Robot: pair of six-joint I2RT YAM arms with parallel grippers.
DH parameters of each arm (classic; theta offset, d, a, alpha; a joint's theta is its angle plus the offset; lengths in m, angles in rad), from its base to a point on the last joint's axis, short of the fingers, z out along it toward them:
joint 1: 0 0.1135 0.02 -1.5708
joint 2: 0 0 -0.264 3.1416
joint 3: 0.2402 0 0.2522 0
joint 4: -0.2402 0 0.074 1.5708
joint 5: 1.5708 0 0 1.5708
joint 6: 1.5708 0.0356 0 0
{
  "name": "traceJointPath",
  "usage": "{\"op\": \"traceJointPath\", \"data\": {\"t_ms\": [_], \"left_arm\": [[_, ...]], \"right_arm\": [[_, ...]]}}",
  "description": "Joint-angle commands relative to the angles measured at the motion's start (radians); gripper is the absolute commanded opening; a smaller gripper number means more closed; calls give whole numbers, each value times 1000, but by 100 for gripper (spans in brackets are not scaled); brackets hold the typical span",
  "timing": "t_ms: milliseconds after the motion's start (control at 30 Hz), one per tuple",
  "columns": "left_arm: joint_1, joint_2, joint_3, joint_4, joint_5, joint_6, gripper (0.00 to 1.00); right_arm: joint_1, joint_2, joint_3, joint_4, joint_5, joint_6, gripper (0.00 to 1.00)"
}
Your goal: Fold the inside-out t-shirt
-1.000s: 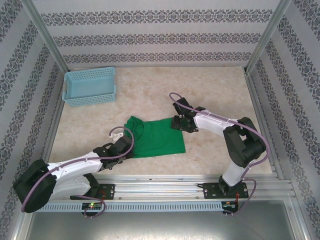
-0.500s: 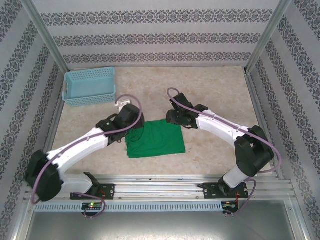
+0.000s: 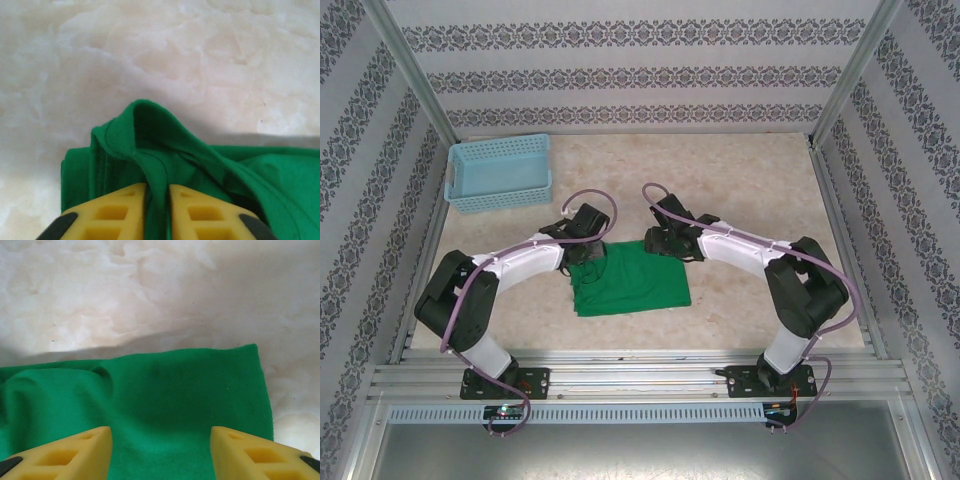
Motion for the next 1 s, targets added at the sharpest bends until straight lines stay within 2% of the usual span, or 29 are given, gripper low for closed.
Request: {"op": "traceJointPath", "data": {"t_ms": [0, 167, 333, 433, 467, 567, 600, 700, 833, 967], "left_arm": [[59, -72, -82, 87, 70, 26, 8], [139, -195, -234, 183, 124, 34, 7], [187, -184, -278, 216, 201, 30, 11], [184, -176, -229, 130, 186, 41, 22], [177, -181, -198, 83, 166, 55, 29], [126, -229, -96, -73, 49, 101, 49], [99, -250, -67, -117, -1, 112, 52], [31, -279, -20, -165, -42, 110, 54], [-21, -243, -42, -107, 53, 30, 54], [-53, -187, -130, -1, 101, -63, 46]], "right_arm": [[-19, 22, -35, 32, 1, 30, 53], [-41, 41, -74, 49, 0, 41, 51], [-47, 40, -82, 53, -5, 39, 50], [-47, 24, -73, 47, 0, 27, 50], [-46, 15, -65, 41, 2, 21, 50], [-40, -19, -38, 17, 10, -2, 50], [-37, -33, -28, 12, 15, -11, 50], [-35, -55, -6, 15, 19, -32, 50], [-32, -11, 48, 27, -24, -46, 50], [-19, 85, 108, 25, -62, -30, 49]]}}
